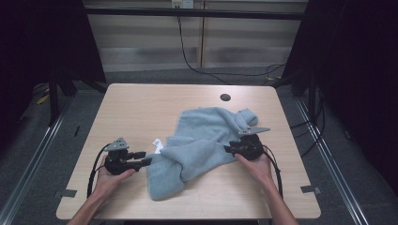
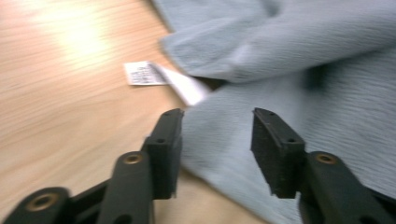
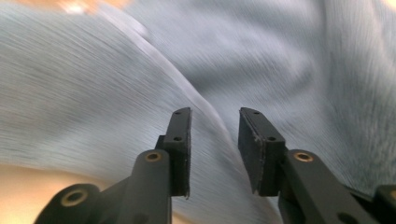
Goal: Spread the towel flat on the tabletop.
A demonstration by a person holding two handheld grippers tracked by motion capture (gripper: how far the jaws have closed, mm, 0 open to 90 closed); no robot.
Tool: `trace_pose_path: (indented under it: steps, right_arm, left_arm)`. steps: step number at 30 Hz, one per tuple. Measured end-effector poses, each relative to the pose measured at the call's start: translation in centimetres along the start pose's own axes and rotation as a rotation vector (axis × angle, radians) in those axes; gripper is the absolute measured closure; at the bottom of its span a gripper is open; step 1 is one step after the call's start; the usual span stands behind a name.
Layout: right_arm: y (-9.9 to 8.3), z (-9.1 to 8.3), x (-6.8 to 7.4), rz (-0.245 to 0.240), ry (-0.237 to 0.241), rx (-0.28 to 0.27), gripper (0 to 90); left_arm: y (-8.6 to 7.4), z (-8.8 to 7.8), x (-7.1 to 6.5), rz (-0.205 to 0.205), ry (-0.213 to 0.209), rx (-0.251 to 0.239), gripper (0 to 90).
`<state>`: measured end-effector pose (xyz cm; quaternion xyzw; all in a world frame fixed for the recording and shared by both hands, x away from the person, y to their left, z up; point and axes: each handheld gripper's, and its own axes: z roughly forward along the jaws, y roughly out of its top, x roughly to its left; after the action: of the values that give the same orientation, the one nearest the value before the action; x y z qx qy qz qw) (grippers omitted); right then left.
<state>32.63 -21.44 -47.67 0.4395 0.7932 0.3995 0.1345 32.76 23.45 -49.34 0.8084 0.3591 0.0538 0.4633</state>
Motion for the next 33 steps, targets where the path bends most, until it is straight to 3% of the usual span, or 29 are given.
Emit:
trace_pose_path:
  steps: [1, 3, 6, 8, 11, 14, 18, 19, 21, 22, 26, 27, 28, 29, 30, 33]
  right_arm:
    - [0.9, -0.7, 0.9, -0.016, 0.024, -0.038, 61.7]
    - [1.7, -0.5, 1.8, -0.038, 0.052, -0.056, 60.0]
    - [3.3, 0.7, 2.9, -0.056, 0.084, -0.070, 56.3]
    - [4.4, 1.9, 3.3, -0.068, 0.109, -0.076, 54.6]
    - [5.6, 4.8, 4.0, -0.049, 0.160, -0.073, 52.4]
    - [5.9, 7.3, 4.5, -0.041, 0.192, -0.045, 50.8]
    - [6.0, 9.2, 4.8, -0.034, 0.219, -0.016, 49.3]
    - [5.9, 10.2, 4.8, -0.029, 0.220, 0.017, 48.4]
    - [5.8, 10.5, 4.8, -0.027, 0.223, 0.023, 48.6]
    - [5.5, 10.8, 4.6, -0.035, 0.193, 0.030, 51.0]
    - [5.0, 11.3, 4.1, -0.033, 0.190, 0.072, 52.3]
    - [4.9, 11.2, 4.3, -0.047, 0.178, 0.069, 63.3]
    - [4.9, 11.2, 4.3, -0.047, 0.178, 0.069, 63.3]
    - [4.9, 11.1, 4.5, -0.073, 0.172, 0.073, 70.7]
    - [5.1, 10.7, 4.9, -0.103, 0.177, 0.049, 84.1]
    - [5.4, 9.9, 4.9, -0.089, 0.180, 0.010, 85.6]
  left_arm:
    - [0.0, 0.7, 0.4, -0.013, 0.028, 0.020, 44.1]
    - [0.0, 1.2, 0.6, -0.015, 0.032, 0.036, 41.8]
    - [-0.1, 2.1, 0.5, 0.007, 0.031, 0.067, 46.9]
    - [-0.1, 2.3, 0.2, 0.036, 0.008, 0.082, 60.3]
    - [-0.1, 2.4, 0.1, 0.054, -0.013, 0.090, 77.0]
    - [-0.1, 2.3, 0.0, 0.046, -0.040, 0.088, 81.1]
    - [-0.2, 2.4, 0.1, 0.033, -0.048, 0.085, 81.3]
    - [-0.2, 2.4, 0.1, 0.031, -0.049, 0.081, 81.4]
    - [-0.1, 2.2, 0.1, 0.028, -0.058, 0.068, 81.4]
    - [0.0, 2.0, 0.2, 0.026, -0.068, 0.060, 81.6]
    - [0.1, 1.4, 0.4, 0.002, -0.076, 0.032, 82.0]
    - [0.1, 1.3, 0.4, -0.002, -0.080, 0.028, 82.1]
    - [0.1, 1.2, 0.4, 0.001, -0.081, 0.026, 82.1]
    - [0.2, 1.2, 0.3, -0.003, -0.078, 0.023, 82.2]
    - [0.2, 1.1, 0.3, 0.006, -0.075, 0.023, 82.2]
    - [0.5, 0.4, 0.3, -0.005, -0.084, -0.011, 82.3]
